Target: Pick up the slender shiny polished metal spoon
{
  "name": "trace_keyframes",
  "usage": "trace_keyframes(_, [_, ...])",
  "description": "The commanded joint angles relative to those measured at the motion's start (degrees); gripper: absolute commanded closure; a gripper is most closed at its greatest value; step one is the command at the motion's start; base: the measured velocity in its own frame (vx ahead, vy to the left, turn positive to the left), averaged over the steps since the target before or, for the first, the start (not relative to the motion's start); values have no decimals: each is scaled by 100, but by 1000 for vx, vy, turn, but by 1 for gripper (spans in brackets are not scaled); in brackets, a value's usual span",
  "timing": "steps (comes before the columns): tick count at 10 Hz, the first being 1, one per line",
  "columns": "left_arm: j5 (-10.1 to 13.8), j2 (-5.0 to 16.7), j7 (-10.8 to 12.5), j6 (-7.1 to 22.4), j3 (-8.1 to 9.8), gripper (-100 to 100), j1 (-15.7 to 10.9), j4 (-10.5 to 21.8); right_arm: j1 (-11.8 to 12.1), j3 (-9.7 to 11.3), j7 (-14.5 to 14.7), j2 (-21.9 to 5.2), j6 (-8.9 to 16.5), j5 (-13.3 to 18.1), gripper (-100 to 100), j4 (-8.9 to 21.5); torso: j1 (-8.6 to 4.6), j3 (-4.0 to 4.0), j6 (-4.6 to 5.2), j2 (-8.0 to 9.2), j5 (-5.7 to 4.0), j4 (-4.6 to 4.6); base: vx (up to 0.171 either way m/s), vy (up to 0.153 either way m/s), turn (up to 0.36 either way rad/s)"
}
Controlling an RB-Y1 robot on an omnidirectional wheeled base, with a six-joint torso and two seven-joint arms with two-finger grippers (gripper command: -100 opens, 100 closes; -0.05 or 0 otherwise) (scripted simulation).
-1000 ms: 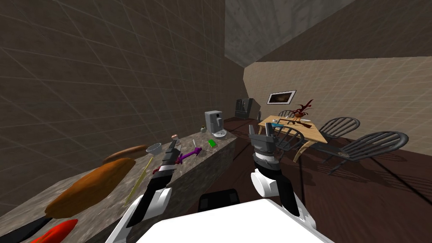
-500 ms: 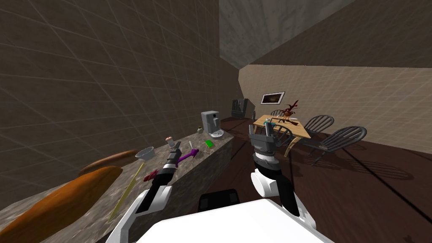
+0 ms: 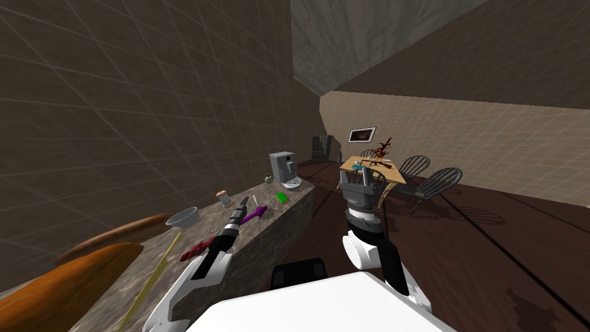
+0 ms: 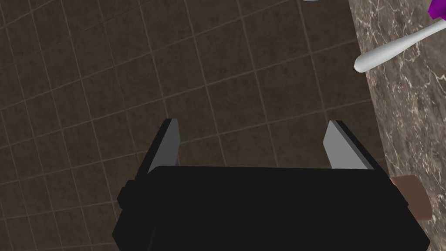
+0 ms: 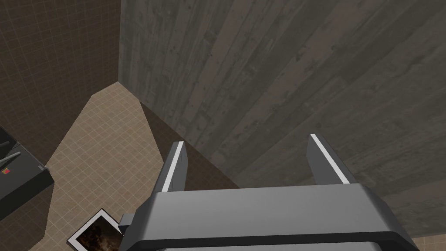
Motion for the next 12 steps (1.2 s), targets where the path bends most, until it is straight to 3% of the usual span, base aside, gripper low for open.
trace_keyframes(1, [-66, 165, -43, 149, -2, -100, -157, 286, 0, 0, 0, 0, 0, 0, 0, 0, 0, 0, 0, 0, 0, 0, 3, -3, -162])
trace_keyframes(2, [-66, 165, -43, 149, -2, -100, -157, 327, 0, 0, 0, 0, 0, 0, 0, 0, 0, 0, 0, 0, 0, 0, 3, 1, -42])
trace_keyframes(12, [-451, 1090, -277, 954, -29, -100, -846, 1930, 0, 0, 0, 0, 0, 0, 0, 0, 0, 0, -3, 0, 0, 0, 4, -3, -123])
